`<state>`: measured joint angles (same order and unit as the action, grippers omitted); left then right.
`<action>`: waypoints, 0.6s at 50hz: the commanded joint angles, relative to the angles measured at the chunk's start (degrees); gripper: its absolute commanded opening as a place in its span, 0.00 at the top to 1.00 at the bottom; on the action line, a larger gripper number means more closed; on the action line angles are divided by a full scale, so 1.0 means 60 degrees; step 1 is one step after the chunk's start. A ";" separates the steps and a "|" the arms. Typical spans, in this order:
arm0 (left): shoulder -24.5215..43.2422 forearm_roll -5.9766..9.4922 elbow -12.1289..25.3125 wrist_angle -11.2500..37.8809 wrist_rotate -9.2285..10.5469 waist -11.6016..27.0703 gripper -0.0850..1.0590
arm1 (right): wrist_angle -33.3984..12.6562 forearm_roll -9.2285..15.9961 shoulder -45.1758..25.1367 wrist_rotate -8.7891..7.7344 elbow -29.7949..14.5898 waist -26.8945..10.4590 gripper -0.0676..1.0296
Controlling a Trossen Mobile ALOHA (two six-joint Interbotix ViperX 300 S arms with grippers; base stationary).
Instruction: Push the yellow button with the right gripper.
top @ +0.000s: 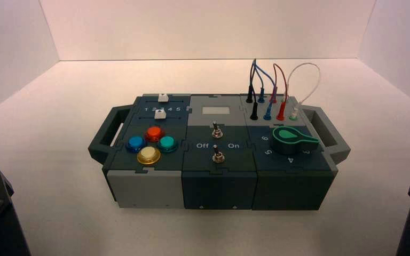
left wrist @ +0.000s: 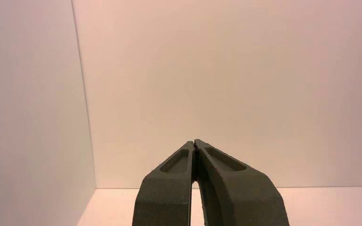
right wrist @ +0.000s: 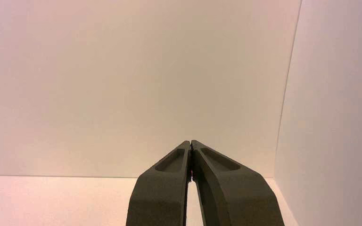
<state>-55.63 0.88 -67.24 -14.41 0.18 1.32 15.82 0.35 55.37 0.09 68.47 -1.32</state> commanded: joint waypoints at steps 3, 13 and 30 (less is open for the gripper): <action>0.0029 0.0015 0.0234 -0.0015 -0.0029 0.0015 0.95 | 0.0044 0.0029 -0.0044 0.0000 -0.0132 -0.0015 0.96; 0.0015 0.0015 0.0249 0.0044 -0.0029 0.0015 0.95 | -0.0029 0.0029 -0.0044 0.0000 -0.0132 -0.0015 0.96; 0.0146 0.0015 0.0776 0.2021 -0.0205 0.1025 0.95 | -0.1582 0.0015 -0.0088 0.0000 -0.0513 -0.0220 0.96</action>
<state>-55.55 1.05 -65.39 -5.19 -0.26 4.39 8.53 0.35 55.28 0.09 68.12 -1.85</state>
